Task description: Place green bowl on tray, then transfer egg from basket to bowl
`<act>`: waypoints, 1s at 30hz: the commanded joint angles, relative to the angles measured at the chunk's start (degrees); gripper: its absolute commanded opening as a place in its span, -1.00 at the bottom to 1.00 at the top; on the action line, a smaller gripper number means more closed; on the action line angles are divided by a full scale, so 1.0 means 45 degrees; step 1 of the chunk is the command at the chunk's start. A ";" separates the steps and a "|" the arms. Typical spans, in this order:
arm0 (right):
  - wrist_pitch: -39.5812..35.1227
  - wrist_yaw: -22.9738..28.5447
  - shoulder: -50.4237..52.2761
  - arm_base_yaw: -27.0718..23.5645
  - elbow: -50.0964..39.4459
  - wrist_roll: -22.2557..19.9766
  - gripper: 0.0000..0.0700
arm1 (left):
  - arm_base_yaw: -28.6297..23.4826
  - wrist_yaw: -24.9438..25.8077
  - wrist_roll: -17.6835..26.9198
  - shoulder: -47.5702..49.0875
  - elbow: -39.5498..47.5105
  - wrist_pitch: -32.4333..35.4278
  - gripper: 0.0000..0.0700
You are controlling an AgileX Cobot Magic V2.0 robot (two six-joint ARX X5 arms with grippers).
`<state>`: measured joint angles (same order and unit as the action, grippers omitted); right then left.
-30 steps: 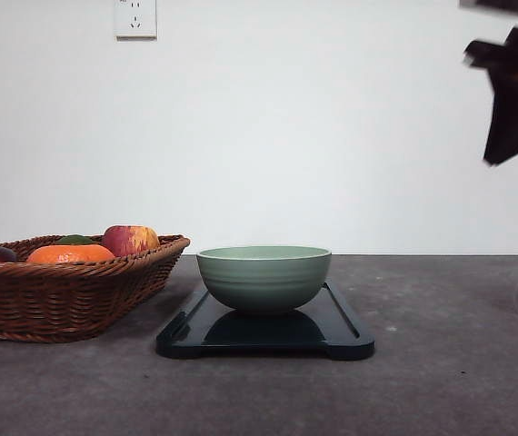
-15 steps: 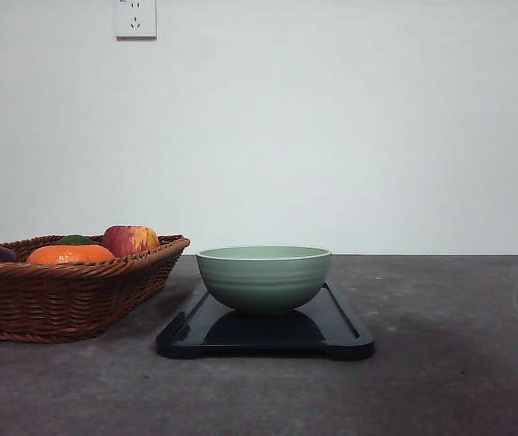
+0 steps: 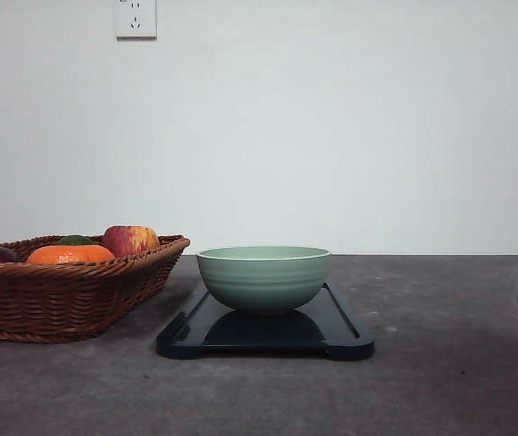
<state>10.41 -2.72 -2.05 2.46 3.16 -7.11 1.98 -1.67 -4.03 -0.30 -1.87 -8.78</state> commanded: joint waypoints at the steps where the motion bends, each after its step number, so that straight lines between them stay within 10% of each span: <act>1: -0.0141 0.0053 0.0296 -0.0005 -0.0262 0.0238 -0.96 | -0.0024 -0.0053 0.0083 0.0024 0.0248 0.0165 -1.00; 30: -0.0350 0.0194 0.0409 -0.0005 -0.0554 0.0238 -0.96 | -0.0024 -0.0053 0.0083 0.0024 0.0243 0.0156 -1.00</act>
<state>9.56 -1.89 -0.30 2.46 0.99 -6.81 1.98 -1.67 -4.03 -0.30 -1.87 -8.78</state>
